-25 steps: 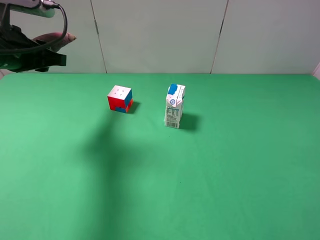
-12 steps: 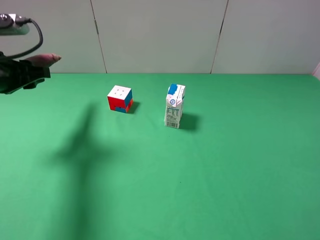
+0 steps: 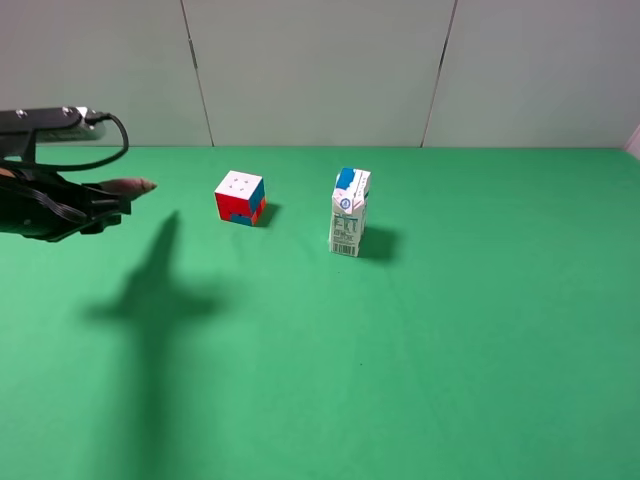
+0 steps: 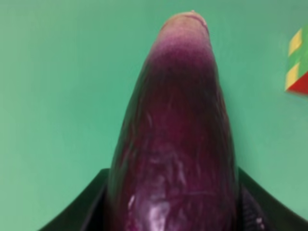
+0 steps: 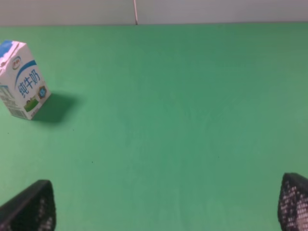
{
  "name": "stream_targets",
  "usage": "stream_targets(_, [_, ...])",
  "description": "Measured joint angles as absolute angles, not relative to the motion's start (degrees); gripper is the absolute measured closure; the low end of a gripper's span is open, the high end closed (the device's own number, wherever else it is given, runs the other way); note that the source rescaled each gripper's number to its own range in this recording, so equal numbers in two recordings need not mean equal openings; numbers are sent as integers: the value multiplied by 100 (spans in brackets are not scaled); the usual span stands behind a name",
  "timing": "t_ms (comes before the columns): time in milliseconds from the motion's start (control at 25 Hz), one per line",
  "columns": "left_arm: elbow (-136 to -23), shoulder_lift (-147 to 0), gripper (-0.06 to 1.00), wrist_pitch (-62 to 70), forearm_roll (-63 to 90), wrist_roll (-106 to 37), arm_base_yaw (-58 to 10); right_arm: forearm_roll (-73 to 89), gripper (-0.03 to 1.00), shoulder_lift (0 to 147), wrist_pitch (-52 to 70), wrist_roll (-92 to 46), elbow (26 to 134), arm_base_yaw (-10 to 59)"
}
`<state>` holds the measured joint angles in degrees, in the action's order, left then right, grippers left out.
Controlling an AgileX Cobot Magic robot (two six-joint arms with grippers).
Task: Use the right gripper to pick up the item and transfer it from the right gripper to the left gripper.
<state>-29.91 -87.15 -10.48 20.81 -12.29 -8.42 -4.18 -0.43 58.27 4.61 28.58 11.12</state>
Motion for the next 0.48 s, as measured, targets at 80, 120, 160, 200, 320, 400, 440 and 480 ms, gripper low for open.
stream_targets(80, [-2986,-8858,94,-1149,2003,-1188,-842,-418,-3,-43,5827,461,2858,1112])
stream_targets(120, [-2986,-8905,94,-1206,1961,-1177,-842,-418,-3,-43,5827,461,2858,1112])
stream_targets(160, [-2980,-8932,94,-1300,1888,-1137,-842,-418,-3,-43,5827,461,2858,1112])
stream_targets(200, [-2980,-8960,94,-1405,1779,-1067,-842,-418,-3,-43,5827,461,2858,1112])
stream_targets(320, [-2980,-9039,94,-1639,1076,-556,-842,-418,-3,-43,5827,461,2858,1112])
stream_targets(400, [-2980,-9131,94,-1708,677,-154,-842,-418,-3,-43,5827,461,2858,1112])
stream_targets(440, [-2980,-9205,94,-1722,530,41,-842,-418,-3,-43,5827,461,2858,1112])
stream_targets(480, [-2980,-9276,94,-1728,451,191,-842,-418,-3,-43,5827,461,2858,1112])
